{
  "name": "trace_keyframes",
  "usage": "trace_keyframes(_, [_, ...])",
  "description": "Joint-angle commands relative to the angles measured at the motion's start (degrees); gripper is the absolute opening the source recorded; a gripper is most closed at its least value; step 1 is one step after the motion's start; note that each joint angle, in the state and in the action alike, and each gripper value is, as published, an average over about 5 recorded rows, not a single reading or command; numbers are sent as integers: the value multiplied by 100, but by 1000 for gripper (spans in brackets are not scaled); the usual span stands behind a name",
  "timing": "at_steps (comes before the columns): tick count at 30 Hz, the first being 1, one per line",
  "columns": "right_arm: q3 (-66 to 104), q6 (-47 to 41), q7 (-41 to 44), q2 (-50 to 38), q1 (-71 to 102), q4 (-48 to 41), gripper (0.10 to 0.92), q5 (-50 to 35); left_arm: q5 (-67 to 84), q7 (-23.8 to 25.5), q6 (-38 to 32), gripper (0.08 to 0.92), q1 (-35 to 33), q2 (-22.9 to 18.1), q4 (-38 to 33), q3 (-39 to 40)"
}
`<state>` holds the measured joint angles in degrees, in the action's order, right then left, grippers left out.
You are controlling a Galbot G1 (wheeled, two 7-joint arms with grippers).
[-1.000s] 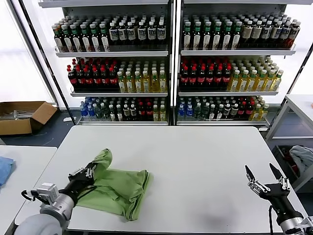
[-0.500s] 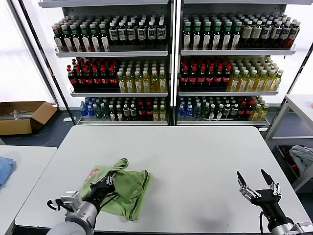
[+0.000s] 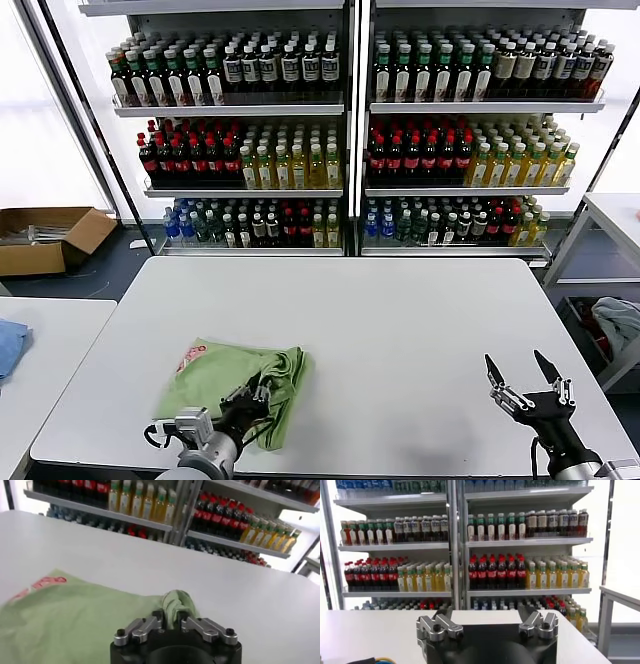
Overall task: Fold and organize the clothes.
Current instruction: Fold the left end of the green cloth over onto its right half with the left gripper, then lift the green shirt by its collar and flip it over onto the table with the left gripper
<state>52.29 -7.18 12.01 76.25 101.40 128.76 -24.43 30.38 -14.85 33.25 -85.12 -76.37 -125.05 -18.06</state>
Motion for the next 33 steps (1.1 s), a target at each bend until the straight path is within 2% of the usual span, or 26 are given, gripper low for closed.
trace_keyframes(1, [-31, -2, 2, 17, -7, -1, 823, 14, 726, -222, -3, 345, 23, -96, -120, 394])
trace_keyframes(8, [-82, -24, -2, -23, -86, -16, 823, -1, 1196, -18, -10, 553, 26, -20, -490, 116])
trace_keyframes(12, [-58, -19, 0, -59, -81, -38, 823, -58, 1444, 192, -10, 666, 8, 296, -609, -696])
trace_keyframes(17, [9, 11, 7, -124, -47, -95, 823, -164, 1477, 680, -13, 794, -12, 950, -134, -2059])
trace_keyframes(20, [30, 23, 11, -145, -35, -121, 823, -199, 1459, 1077, -13, 819, -116, 1281, 241, -2730])
trace_keyframes(23, [32, 30, 15, -167, -31, -148, 823, -211, 1200, 1403, -16, 822, -102, 1434, 777, -3015])
trace_keyframes(27, [34, 32, 20, -208, -22, -170, 823, -217, 888, 1600, -22, 823, -2, 1454, 1331, -3022])
trace_keyframes(33, [50, 29, 18, -239, -21, -173, 823, -232, 777, 1654, -23, 823, 115, 1315, 1680, -2746])
